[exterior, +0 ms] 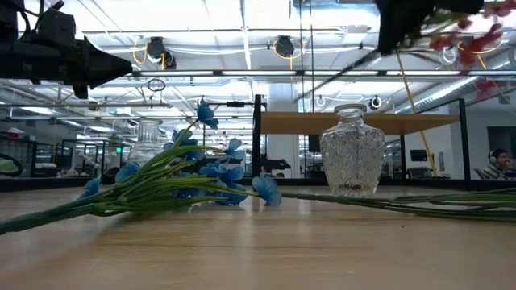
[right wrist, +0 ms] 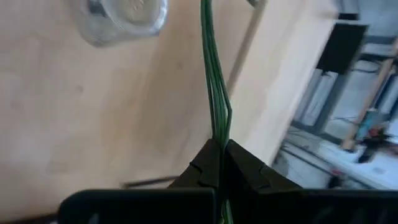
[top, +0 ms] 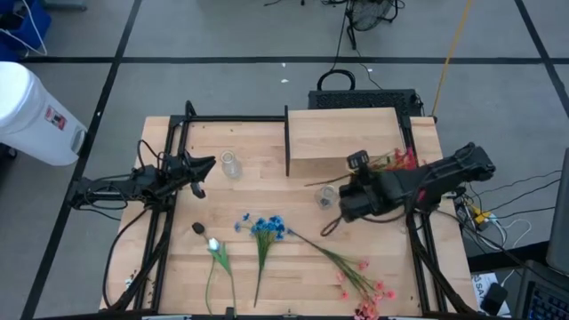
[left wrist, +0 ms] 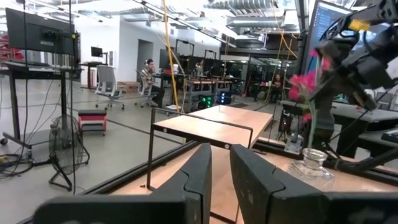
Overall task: Pick and place flowers into a vace then onto a shelf
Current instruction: Put the red flowers into the right transparent vase
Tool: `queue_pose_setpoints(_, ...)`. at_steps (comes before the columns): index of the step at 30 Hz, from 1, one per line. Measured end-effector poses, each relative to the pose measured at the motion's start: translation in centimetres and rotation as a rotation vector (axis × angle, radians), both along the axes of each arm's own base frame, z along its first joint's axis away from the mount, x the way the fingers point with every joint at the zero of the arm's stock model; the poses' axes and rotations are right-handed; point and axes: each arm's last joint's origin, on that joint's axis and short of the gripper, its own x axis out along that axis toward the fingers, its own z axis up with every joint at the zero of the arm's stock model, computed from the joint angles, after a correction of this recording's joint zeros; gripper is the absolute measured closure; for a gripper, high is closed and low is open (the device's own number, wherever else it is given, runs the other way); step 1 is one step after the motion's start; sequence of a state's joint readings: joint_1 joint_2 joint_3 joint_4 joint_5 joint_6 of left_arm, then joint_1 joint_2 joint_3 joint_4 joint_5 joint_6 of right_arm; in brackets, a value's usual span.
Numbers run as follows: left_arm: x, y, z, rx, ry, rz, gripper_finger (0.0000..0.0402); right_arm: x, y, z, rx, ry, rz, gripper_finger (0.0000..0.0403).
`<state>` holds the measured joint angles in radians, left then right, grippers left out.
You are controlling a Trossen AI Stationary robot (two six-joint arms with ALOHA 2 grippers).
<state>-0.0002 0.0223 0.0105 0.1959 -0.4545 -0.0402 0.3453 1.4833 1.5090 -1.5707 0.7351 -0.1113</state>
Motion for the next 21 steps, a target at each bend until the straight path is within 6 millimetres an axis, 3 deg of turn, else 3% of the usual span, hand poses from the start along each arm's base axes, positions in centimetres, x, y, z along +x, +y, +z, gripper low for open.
queue_pose_setpoints(6, 0.1, 0.0, -0.2, -0.007, 0.017, -0.002, 0.0337, 0.5, -0.8, 0.8, -0.053, 0.032, 0.053, 0.0403)
queue_pose_setpoints(13, 0.2, 0.0, -0.2, -0.018, 0.02, -0.003, 0.0337, -0.2, -1.8, 2.2, -0.331, 0.122, 0.197, 0.0403)
queue_pose_setpoints(21, 0.2, 0.0, -0.3, -0.042, 0.019, -0.021, 0.0337, -0.7, -0.8, 3.0, -0.549, 0.261, 0.379, 0.0403)
